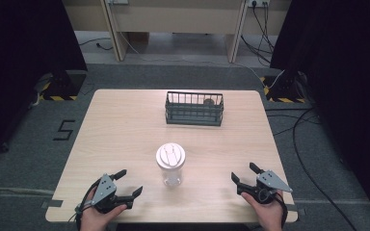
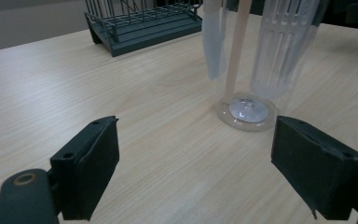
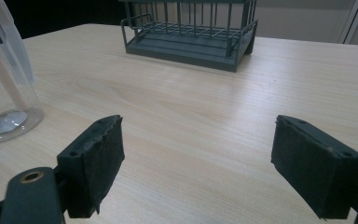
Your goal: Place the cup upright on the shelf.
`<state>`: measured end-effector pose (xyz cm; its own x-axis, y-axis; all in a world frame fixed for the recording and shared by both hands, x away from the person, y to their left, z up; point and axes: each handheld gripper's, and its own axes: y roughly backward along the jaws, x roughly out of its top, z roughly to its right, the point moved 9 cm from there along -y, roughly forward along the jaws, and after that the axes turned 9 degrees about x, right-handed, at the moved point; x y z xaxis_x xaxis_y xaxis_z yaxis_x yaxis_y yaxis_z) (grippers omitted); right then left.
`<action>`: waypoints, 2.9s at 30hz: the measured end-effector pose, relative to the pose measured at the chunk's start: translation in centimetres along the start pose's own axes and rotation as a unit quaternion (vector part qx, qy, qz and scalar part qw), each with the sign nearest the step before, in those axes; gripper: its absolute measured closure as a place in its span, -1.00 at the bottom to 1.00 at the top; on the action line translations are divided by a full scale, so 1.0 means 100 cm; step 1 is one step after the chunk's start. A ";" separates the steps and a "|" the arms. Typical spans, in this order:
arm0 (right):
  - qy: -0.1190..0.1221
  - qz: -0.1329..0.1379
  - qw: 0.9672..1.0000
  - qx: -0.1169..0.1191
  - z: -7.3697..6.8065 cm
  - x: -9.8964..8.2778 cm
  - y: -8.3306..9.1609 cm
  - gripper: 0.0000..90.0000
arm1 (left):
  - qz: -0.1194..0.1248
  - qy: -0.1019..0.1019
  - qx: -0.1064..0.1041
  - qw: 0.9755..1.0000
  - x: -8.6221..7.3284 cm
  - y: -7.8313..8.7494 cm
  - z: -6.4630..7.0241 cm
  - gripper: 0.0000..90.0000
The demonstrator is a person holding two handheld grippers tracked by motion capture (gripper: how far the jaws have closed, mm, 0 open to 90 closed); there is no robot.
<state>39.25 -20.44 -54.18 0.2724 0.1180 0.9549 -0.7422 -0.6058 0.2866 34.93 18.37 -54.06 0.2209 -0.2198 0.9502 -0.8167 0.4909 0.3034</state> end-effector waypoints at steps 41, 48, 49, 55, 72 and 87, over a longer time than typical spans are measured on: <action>-0.015 -0.004 1.000 0.006 0.002 -0.001 -0.001 -0.61 | 0.020 -0.022 -0.092 0.995 0.028 -0.066 0.059 -0.68; -0.017 -0.004 1.000 0.007 0.003 -0.001 -0.001 -0.61 | 0.018 -0.026 -0.097 0.995 0.030 -0.077 0.061 -0.68; -0.017 -0.004 1.000 0.007 0.003 -0.001 -0.001 -0.61 | 0.018 -0.026 -0.097 0.995 0.030 -0.077 0.061 -0.68; -0.014 -0.004 1.000 0.005 0.004 0.000 -0.001 -0.61 | 0.022 -0.025 -0.104 0.994 0.035 -0.084 0.065 -0.68; -0.016 -0.008 1.000 0.009 0.003 -0.001 -0.001 -0.61 | 0.028 -0.009 -0.118 0.993 0.037 -0.094 0.068 -0.62; -0.021 -0.009 1.000 0.011 0.003 -0.001 -0.002 -0.61 | 0.031 0.003 -0.116 0.993 0.038 -0.096 0.065 -0.61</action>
<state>39.54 -20.58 -54.37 0.3116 0.0970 0.9453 -0.7238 -0.6202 0.3022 40.12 7.33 -53.82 0.1775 -0.1782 0.9679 -0.6843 0.6845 0.2515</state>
